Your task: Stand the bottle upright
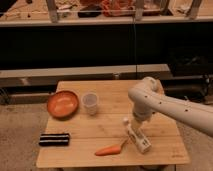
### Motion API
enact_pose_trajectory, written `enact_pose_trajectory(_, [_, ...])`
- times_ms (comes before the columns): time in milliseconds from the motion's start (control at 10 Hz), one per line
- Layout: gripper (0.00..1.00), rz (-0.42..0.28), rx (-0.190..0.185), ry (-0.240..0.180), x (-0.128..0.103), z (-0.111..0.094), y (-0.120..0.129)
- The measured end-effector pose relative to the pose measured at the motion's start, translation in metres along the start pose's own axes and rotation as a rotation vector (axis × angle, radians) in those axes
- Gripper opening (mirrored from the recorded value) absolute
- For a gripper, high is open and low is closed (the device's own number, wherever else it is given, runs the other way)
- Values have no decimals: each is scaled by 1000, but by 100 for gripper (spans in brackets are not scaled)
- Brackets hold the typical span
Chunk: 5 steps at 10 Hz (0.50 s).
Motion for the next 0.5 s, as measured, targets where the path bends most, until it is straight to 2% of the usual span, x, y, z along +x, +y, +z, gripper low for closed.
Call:
enact_pose_trajectory(100, [73, 25, -13, 13, 1, 0, 0])
enact_pose_trajectory(200, [79, 71, -23, 43, -2, -1, 3])
enact_pose_trajectory(300, [80, 154, -17, 93, -4, -3, 3])
enact_pose_trajectory(500, [80, 402, 27, 212, -4, -7, -6])
